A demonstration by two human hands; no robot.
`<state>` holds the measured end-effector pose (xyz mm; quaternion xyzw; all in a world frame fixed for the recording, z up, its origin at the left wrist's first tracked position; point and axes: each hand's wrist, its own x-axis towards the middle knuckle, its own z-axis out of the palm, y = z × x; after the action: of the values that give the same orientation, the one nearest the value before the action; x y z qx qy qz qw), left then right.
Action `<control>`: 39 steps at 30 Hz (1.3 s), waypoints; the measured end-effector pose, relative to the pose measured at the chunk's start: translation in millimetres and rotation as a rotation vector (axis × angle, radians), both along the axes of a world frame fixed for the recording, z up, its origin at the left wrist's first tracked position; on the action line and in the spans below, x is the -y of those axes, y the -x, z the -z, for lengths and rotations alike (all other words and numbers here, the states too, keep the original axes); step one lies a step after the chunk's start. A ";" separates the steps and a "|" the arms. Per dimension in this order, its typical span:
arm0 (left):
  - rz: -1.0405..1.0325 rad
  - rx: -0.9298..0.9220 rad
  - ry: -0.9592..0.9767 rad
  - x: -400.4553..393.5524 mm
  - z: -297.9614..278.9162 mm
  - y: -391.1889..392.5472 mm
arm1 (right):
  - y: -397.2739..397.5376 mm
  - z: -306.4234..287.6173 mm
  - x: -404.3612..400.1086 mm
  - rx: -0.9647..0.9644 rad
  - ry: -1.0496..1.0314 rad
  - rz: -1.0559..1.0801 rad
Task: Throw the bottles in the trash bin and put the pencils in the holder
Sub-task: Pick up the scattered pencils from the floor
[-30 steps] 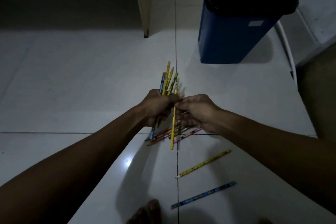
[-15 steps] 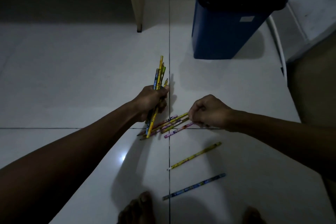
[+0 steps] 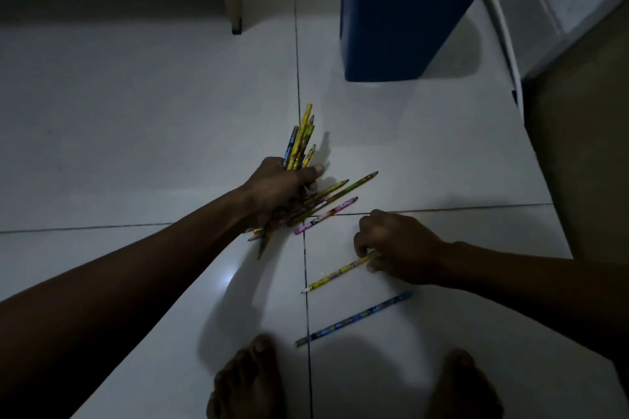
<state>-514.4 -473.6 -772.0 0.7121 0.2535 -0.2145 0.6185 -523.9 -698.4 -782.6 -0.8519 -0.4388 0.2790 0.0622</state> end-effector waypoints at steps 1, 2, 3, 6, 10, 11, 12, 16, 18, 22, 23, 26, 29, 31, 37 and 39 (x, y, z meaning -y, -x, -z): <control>-0.038 -0.007 0.040 0.0 0.9 1.4 | 0.9 1.8 2.1 0.007 -0.006 0.001; -0.080 -0.009 0.081 -0.5 1.7 2.4 | 0.9 3.2 4.8 0.016 -0.011 0.001; -0.118 -0.006 0.115 -1.4 2.2 3.1 | 0.4 4.0 7.7 0.019 -0.024 0.021; -0.223 0.021 0.199 -5.4 2.6 2.4 | -4.9 -0.3 13.1 -0.109 -0.229 0.424; -0.234 0.032 0.275 -4.8 -1.8 2.4 | -14.1 -16.7 3.1 -0.519 -0.595 1.009; -0.202 0.031 0.284 -2.9 -3.2 3.7 | -15.1 -20.4 -1.9 -0.604 -0.645 1.067; -0.164 0.027 0.293 -0.2 -4.4 5.5 | -15.7 -23.3 -7.2 -0.651 -0.668 1.094; -0.040 0.008 0.312 13.5 -6.2 10.5 | -12.7 -26.7 -26.3 -0.681 -0.684 1.085; -0.024 -0.011 0.291 15.3 -7.9 10.1 | -9.0 -24.8 -31.7 -0.678 -0.675 1.080; -0.113 -0.042 0.307 10.7 -9.4 6.3 | 0.2 -23.8 -22.5 -0.588 -0.617 0.865; -0.143 -0.046 0.297 8.8 -9.0 5.1 | 4.0 -23.3 -15.4 -0.465 -0.509 0.647; -0.178 -0.061 0.229 1.0 -5.7 4.3 | 25.0 -17.5 4.9 -0.228 -0.024 0.069; -0.191 -0.089 0.208 -3.2 -1.5 5.0 | 44.2 -4.6 15.0 -0.162 0.159 -0.168; -0.219 -0.106 0.232 -4.3 0.5 4.5 | 46.2 0.8 16.6 -0.144 0.149 -0.183; -0.261 -0.027 0.153 -10.1 -0.5 -3.0 | 20.9 -6.0 23.2 -0.162 -0.123 0.219; -0.306 0.010 0.106 -12.6 -1.1 -5.9 | 9.9 -10.1 21.4 -0.228 -0.334 0.513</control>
<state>-508.5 -461.0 -770.9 0.6327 0.3442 -0.1273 0.6819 -533.7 -719.8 -772.5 -0.8761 -0.2397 0.2718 0.3181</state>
